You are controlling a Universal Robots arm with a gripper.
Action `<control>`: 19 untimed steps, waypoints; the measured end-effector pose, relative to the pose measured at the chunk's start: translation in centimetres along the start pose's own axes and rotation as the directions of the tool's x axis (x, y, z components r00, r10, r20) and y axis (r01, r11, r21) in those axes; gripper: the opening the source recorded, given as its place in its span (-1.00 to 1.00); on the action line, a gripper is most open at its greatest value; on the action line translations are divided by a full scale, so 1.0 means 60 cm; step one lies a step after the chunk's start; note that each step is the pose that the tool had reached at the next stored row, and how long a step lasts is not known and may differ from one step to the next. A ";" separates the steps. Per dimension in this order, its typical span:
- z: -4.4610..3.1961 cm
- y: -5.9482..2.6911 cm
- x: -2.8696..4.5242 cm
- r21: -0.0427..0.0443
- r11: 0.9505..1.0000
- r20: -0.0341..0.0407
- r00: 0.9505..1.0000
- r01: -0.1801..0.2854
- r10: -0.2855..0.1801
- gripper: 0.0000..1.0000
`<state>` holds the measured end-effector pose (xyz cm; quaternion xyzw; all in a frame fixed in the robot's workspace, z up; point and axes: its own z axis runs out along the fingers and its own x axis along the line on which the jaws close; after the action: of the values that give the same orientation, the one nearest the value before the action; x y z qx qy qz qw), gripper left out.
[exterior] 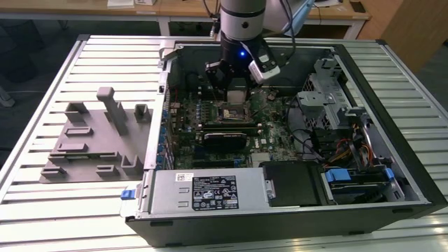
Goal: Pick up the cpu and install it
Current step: 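Pick up the cpu and move it towards the insertion slot, then place the cpu into insertion slot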
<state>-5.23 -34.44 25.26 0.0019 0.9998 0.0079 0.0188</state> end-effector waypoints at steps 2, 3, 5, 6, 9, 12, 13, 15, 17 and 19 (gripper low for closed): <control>0.004 0.002 0.000 0.003 1.000 0.000 1.000 0.000 0.000 0.08; 0.006 0.003 0.000 0.004 1.000 -0.001 1.000 0.000 0.000 0.08; 0.007 0.004 0.000 0.005 1.000 -0.001 1.000 0.000 0.000 0.08; 0.007 0.004 0.000 0.005 1.000 -0.001 1.000 0.000 0.000 0.08; 0.007 0.005 0.000 0.005 1.000 -0.001 1.000 0.000 0.000 0.08; 0.007 0.005 0.000 0.005 1.000 -0.001 1.000 0.000 0.000 0.08; 0.007 0.005 0.000 0.005 1.000 -0.001 1.000 0.000 0.000 0.08; 0.008 0.005 0.000 0.005 1.000 -0.001 1.000 0.000 0.000 0.08; 0.008 0.005 0.000 0.005 1.000 -0.001 1.000 0.000 0.000 0.08; 0.008 0.005 0.000 0.005 1.000 -0.001 1.000 0.000 0.000 0.08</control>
<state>-5.23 -34.14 24.81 0.0018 0.9998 0.0054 0.0185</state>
